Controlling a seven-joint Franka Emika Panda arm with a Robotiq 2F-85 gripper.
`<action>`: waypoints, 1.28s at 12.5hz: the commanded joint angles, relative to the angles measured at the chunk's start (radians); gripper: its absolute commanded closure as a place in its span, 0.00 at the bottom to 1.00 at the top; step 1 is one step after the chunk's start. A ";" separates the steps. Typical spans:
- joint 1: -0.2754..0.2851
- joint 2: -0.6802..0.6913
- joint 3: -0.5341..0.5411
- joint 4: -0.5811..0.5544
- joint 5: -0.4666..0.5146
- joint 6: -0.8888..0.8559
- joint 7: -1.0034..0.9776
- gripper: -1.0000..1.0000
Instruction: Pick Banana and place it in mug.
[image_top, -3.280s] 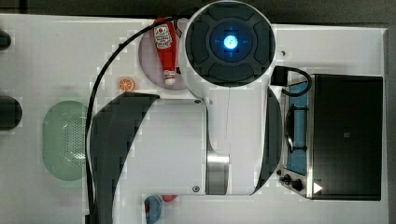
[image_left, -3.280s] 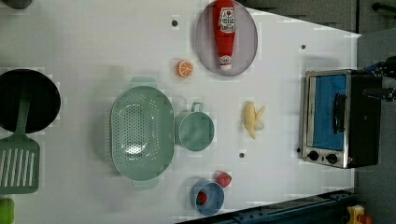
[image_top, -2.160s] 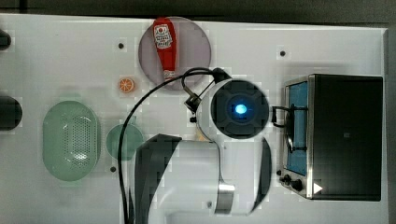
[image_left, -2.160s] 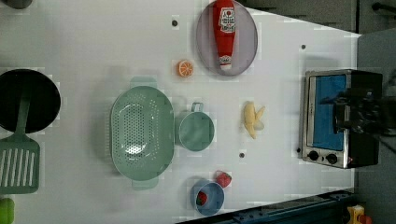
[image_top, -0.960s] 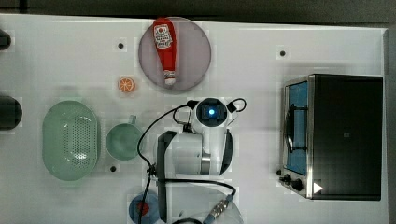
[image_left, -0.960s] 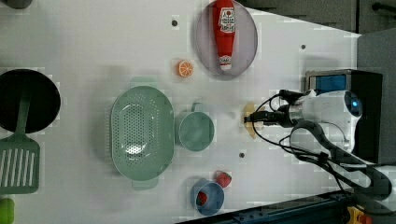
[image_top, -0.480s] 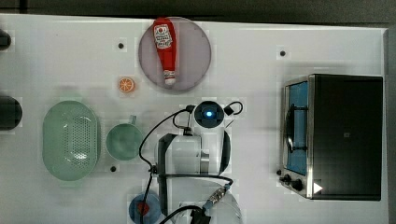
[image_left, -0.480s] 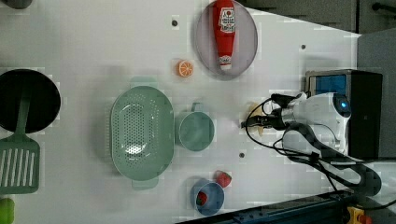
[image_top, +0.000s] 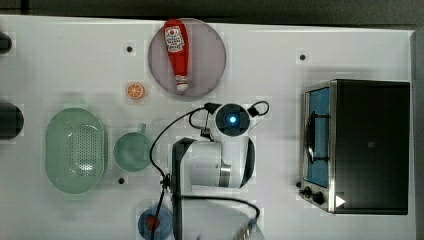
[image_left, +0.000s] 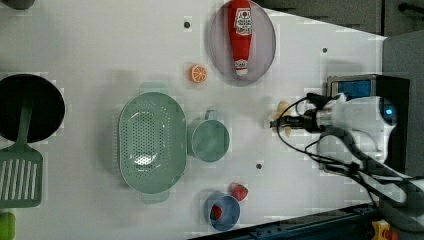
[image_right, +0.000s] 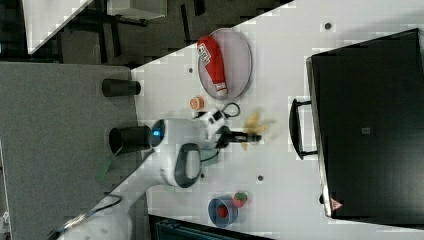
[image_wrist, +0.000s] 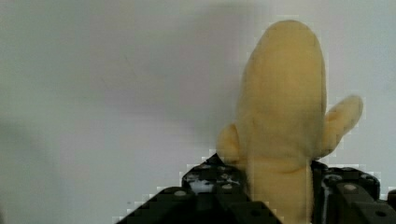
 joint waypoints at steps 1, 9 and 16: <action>0.011 -0.215 -0.004 0.046 -0.014 -0.061 -0.019 0.65; 0.033 -0.464 0.109 0.256 -0.014 -0.583 0.142 0.65; 0.067 -0.431 0.386 0.275 0.002 -0.626 0.646 0.65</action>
